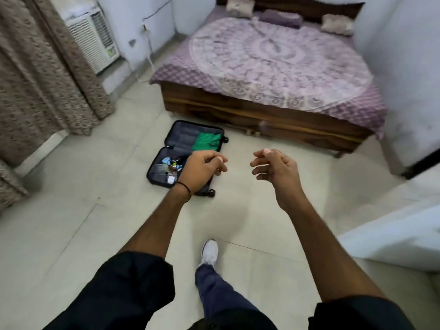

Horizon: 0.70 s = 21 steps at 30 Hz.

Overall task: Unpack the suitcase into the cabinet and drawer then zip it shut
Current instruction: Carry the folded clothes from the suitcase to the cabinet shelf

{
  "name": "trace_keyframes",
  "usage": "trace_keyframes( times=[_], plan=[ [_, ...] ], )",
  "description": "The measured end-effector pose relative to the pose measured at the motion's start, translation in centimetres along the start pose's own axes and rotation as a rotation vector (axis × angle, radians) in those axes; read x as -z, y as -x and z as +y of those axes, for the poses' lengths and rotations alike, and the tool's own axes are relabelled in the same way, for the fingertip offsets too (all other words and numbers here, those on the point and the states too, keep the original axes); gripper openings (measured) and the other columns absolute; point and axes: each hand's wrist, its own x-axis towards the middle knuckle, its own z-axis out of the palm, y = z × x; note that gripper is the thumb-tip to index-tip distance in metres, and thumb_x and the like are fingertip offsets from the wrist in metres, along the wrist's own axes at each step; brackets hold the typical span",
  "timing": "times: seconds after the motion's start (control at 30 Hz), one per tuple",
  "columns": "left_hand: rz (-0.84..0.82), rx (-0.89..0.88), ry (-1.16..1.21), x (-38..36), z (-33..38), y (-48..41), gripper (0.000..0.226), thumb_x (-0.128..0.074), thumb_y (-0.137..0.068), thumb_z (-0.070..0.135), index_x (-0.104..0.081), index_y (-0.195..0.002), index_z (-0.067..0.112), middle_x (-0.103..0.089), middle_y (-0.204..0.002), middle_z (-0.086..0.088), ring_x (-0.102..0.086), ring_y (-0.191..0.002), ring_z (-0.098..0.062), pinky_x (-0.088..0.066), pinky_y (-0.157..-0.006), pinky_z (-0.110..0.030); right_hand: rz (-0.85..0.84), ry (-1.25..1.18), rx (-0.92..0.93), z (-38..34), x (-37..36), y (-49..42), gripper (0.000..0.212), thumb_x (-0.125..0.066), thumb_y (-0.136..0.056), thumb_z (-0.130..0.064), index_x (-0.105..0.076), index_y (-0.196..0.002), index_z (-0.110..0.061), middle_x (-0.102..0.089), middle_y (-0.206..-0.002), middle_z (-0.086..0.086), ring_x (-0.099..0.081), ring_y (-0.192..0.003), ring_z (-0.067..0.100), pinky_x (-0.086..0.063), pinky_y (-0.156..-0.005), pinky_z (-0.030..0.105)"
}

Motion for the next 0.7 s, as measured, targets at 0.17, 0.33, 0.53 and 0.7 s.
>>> trace_keyframes(
  times=[0.17,0.33,0.53,0.7],
  plan=[
    [0.032,0.146,-0.008,7.0,-3.7,-10.6,0.021,-0.051,-0.096,0.004,-0.071,-0.098,0.0,-0.073,-0.083,-0.015,-0.065,-0.062,-0.007,-0.051,-0.061,-0.019,-0.049,-0.027,-0.134,0.9,-7.1,-13.2,0.024,-0.052,-0.1,-0.021,-0.07,-0.101,-0.004,-0.072,-0.084,0.011,-0.062,-0.067,0.022,-0.049,-0.059,0.026],
    [0.057,0.228,0.025,12.7,-6.1,-20.3,0.019,-0.05,-0.097,0.001,-0.068,-0.097,-0.002,-0.07,-0.084,-0.016,-0.062,-0.058,-0.007,-0.05,-0.06,-0.018,-0.099,0.002,-0.235,1.6,-13.1,-24.7,0.025,-0.054,-0.1,-0.022,-0.069,-0.103,-0.002,-0.072,-0.082,0.01,-0.062,-0.065,0.021,-0.046,-0.059,0.028],
    [0.084,0.326,0.057,18.5,-10.7,-32.5,0.021,-0.049,-0.097,0.002,-0.069,-0.101,-0.004,-0.071,-0.082,-0.013,-0.065,-0.071,-0.018,-0.052,-0.062,-0.019,-0.096,0.013,-0.343,3.5,-19.4,-37.3,0.029,-0.052,-0.102,-0.022,-0.067,-0.108,0.002,-0.071,-0.081,0.011,-0.061,-0.064,0.02,-0.047,-0.061,0.031],
    [0.034,0.383,0.081,22.0,-16.3,-43.5,0.019,-0.051,-0.096,0.004,-0.07,-0.097,0.002,-0.071,-0.077,-0.006,-0.064,-0.073,-0.023,-0.054,-0.073,-0.036,-0.049,0.041,-0.422,6.3,-23.8,-47.3,0.023,-0.05,-0.103,-0.02,-0.066,-0.102,-0.003,-0.071,-0.078,0.009,-0.061,-0.06,0.018,-0.047,-0.057,0.028]
  ],
)
